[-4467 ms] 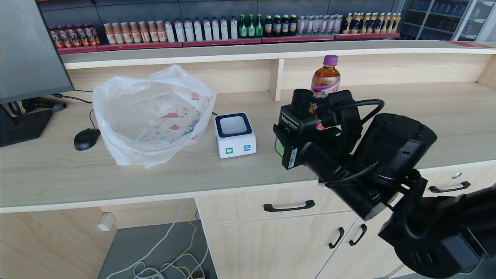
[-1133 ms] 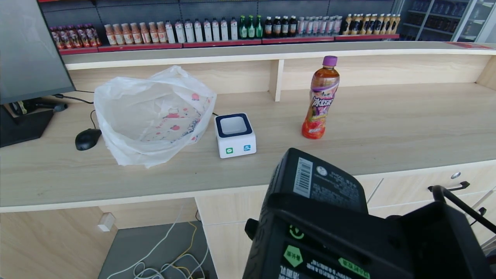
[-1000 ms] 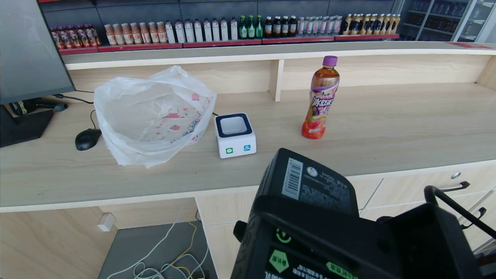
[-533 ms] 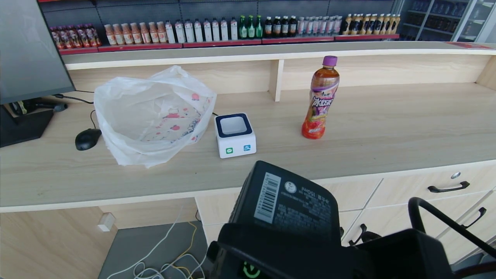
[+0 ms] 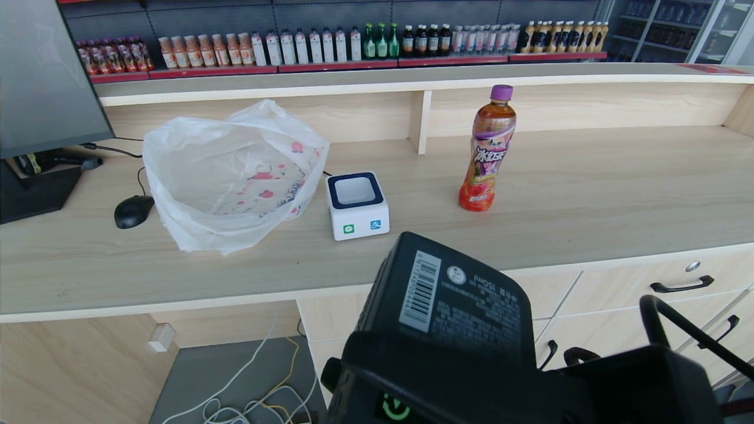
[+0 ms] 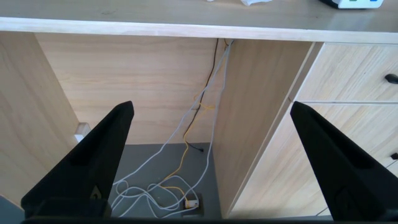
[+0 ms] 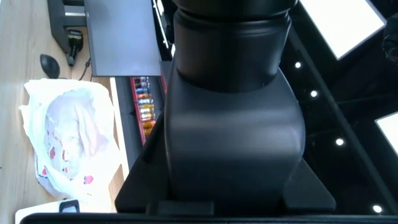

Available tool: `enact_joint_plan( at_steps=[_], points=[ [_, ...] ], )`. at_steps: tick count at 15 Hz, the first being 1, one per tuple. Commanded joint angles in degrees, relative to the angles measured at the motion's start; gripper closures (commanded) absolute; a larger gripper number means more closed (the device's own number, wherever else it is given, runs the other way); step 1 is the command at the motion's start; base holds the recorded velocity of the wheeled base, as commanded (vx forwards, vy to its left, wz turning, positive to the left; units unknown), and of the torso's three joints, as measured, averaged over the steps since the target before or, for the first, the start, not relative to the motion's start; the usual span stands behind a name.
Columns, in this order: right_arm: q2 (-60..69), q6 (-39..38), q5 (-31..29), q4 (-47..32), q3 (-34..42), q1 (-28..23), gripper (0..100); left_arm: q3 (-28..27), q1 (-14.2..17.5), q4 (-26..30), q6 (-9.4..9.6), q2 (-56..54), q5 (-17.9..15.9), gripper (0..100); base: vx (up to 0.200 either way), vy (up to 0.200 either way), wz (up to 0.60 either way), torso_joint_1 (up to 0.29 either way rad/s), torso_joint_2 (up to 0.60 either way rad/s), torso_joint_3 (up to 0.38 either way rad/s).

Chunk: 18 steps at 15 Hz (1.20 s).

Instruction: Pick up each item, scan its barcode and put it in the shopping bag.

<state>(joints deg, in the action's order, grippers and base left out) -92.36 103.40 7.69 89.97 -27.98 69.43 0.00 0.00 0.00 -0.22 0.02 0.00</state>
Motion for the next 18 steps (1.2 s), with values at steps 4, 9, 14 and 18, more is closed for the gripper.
enact_joint_plan(
  at_steps=[4,9,14,18],
  points=[
    [0.16,-0.30,0.04,0.03,0.73,0.01,100,0.00,0.00,0.00,-0.04,-0.02,0.00,0,0.000,0.000,0.00,0.000,0.00,0.000],
    [0.16,-7.69,0.04,0.03,0.91,-1.05,100,0.00,0.00,0.00,-0.04,-0.02,0.00,0,0.000,0.000,0.00,0.000,0.00,0.000],
    [-0.02,-33.00,0.13,0.03,0.73,-6.14,100,0.00,0.00,0.00,-0.04,-0.02,0.00,0,0.000,0.000,0.00,0.000,0.00,0.000],
    [-2.65,-56.38,0.39,0.03,3.54,-6.41,100,0.00,0.00,0.00,-0.04,-0.02,0.00,0,0.000,0.000,0.00,0.000,0.00,0.000]
  ],
)
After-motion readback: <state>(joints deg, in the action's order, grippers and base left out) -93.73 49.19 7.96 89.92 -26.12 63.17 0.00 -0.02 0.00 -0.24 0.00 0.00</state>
